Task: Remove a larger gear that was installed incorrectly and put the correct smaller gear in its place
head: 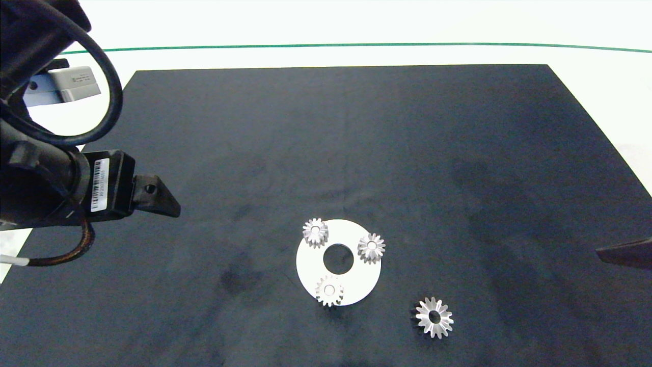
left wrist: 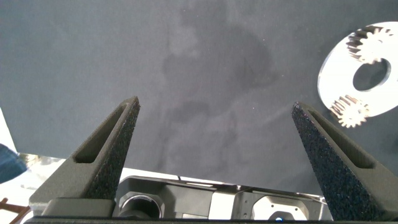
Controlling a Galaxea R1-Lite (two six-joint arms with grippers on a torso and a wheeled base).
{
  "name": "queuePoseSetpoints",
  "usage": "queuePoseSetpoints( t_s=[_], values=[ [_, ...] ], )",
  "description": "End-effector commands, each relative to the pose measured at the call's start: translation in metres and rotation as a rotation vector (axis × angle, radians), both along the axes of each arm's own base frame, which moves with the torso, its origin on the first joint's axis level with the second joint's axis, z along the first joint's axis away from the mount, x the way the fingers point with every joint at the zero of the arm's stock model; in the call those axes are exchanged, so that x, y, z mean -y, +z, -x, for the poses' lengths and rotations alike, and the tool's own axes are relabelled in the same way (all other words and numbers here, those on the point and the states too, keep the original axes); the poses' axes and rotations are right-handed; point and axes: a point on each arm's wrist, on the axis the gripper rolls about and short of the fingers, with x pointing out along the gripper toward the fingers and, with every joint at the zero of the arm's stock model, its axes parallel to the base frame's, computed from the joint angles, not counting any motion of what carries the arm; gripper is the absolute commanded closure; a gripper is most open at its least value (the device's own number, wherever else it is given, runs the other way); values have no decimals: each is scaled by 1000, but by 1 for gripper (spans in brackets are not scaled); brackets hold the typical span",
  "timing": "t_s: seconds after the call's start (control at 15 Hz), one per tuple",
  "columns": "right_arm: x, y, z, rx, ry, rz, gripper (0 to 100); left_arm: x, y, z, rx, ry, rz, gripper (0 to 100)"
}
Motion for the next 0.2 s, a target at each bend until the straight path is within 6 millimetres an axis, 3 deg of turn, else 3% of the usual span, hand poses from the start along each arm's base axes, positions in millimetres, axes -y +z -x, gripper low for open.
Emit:
queuePoseSetpoints(
  t_s=[0.07,0.2],
  values=[
    [-2,-3,-8,-19,-14,9,0,-4,2,5,10,11,8,0],
    [-2,-3,-8,-13,-14,6,0,-5,3,7,16,10,14,0]
  ],
)
